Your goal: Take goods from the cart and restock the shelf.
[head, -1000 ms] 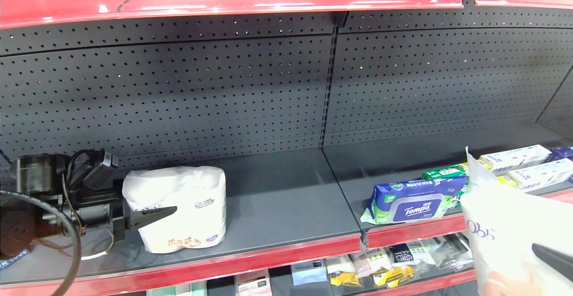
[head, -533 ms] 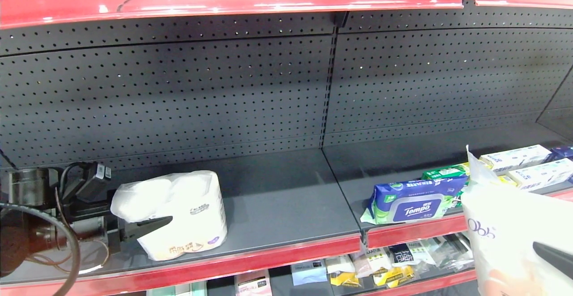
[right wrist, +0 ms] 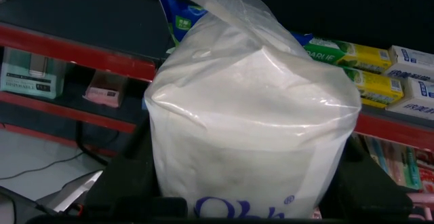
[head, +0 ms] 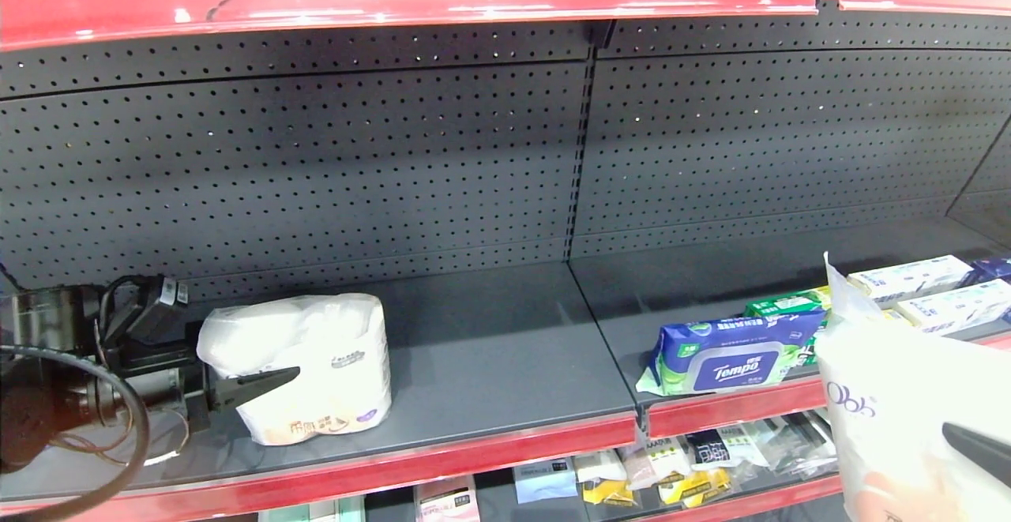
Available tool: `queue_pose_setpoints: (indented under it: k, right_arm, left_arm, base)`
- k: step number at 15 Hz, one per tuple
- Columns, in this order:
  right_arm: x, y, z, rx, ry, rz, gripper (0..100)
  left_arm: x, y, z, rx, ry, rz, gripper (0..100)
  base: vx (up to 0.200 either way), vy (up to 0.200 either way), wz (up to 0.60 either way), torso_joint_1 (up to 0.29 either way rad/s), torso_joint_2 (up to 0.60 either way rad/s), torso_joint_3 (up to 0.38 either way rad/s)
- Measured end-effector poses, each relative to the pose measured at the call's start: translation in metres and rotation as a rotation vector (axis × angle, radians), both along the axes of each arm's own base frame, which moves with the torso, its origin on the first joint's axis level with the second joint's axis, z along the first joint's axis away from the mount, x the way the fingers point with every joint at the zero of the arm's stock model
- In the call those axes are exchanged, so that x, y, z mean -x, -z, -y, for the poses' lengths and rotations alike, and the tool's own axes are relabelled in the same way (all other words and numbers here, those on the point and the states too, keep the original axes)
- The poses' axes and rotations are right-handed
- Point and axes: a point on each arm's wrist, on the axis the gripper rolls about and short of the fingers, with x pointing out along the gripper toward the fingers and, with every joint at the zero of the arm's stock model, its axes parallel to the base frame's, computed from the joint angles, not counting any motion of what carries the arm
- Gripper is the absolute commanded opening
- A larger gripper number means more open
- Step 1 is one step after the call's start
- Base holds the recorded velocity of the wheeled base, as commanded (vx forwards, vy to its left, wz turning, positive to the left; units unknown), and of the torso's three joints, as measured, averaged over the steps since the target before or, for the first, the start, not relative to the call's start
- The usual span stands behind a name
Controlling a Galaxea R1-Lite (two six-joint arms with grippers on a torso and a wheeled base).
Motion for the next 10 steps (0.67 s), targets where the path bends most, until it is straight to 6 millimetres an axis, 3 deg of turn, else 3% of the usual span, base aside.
queue_pose_setpoints:
  k: [10]
  right_arm:
    - [-0.003, -0.004, 0.0, 0.0, 0.0, 0.002, 0]
  left_arm:
    - [0.009, 0.017, -0.004, 0.017, 0.033, -0.008, 0]
  base:
    - [0.0, 0.0, 0.0, 0.0, 0.0, 0.0]
